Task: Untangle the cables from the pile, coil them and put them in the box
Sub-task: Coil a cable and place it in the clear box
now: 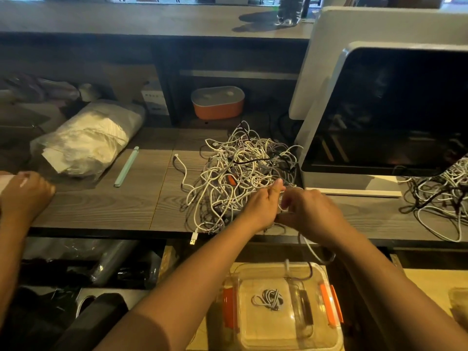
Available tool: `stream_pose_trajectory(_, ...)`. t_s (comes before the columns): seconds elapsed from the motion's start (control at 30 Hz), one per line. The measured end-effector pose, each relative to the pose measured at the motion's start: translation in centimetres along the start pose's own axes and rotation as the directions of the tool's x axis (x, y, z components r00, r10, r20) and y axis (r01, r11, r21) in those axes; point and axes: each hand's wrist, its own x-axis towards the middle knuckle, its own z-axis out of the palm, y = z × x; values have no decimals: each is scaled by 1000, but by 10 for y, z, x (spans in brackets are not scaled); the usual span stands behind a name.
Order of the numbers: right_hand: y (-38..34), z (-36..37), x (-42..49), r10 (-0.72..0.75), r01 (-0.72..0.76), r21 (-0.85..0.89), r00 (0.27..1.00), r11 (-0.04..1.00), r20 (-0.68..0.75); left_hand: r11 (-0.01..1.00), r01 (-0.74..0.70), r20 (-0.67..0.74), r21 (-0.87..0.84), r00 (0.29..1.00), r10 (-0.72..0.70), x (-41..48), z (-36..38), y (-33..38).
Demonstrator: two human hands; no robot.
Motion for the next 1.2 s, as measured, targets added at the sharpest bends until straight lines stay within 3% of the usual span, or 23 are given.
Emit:
stream_pose_trajectory(0.1, 12, -6, 1, 31, -31, 97, 1000, 995, 6, 995, 94, 240, -44, 968, -81, -4, -6, 4)
stream_pose_trajectory(0.2, 21, -10, 1, -47, 18, 245, 993, 969, 110, 946, 209, 494, -248, 867, -62, -13, -13, 11)
stream_pose_trajectory(0.3, 21, -15, -2, -102, 18, 477, 983, 879, 151, 905, 282, 578, -317, 815, -52, -13, -19, 13)
stream_pose_trajectory(0.37, 19, -15, -3, -119, 17, 531, 980, 847, 159, 907, 279, 594, -315, 803, -41, -12, -20, 13)
stream_pose_trajectory(0.47, 19, -13, -4, -84, 12, 563, 991, 827, 103, 897, 251, 494, -364, 868, -42, -9, -19, 15)
stream_pose_trajectory(0.57, 24, -14, -4, 26, -15, 595, 1000, 803, -9, 876, 138, 221, -462, 975, -36, -13, -13, 15)
stream_pose_trajectory(0.67, 25, -14, -3, 64, -56, 596, 998, 801, 8, 976, -150, -113, -160, 985, 133, -18, -1, 11)
stream_pose_trajectory(0.77, 21, -6, -4, 41, -59, 535, 998, 843, 46, 979, -185, -247, 84, 948, 200, -18, 6, 6)
stream_pose_trajectory(0.9, 25, -16, -7, -26, -113, 530, 969, 841, 247, 966, -93, -275, 239, 948, 159, -11, -2, 2)
stream_pose_trajectory(0.97, 35, -24, -8, 14, -119, 333, 953, 935, 303, 987, 13, -290, 157, 956, 34, -6, -11, -1)
stream_pose_trajectory(1.03, 46, -27, -7, 93, -115, 99, 975, 989, 202, 999, 48, -157, 4, 987, -46, -7, -16, -2)
stream_pose_trajectory(1.1, 55, -24, -5, 164, -176, 114, 981, 978, 105, 988, 44, 63, -150, 997, -35, -18, -11, 10)
stream_pose_trajectory(1.13, 55, -20, -4, 195, -209, 163, 976, 964, 98, 977, 16, 103, -213, 995, 7, -23, -6, 18)
stream_pose_trajectory(1.2, 51, -8, -4, 200, -223, 200, 971, 954, 130, 966, -91, 2, -242, 996, 94, -25, 2, 34)
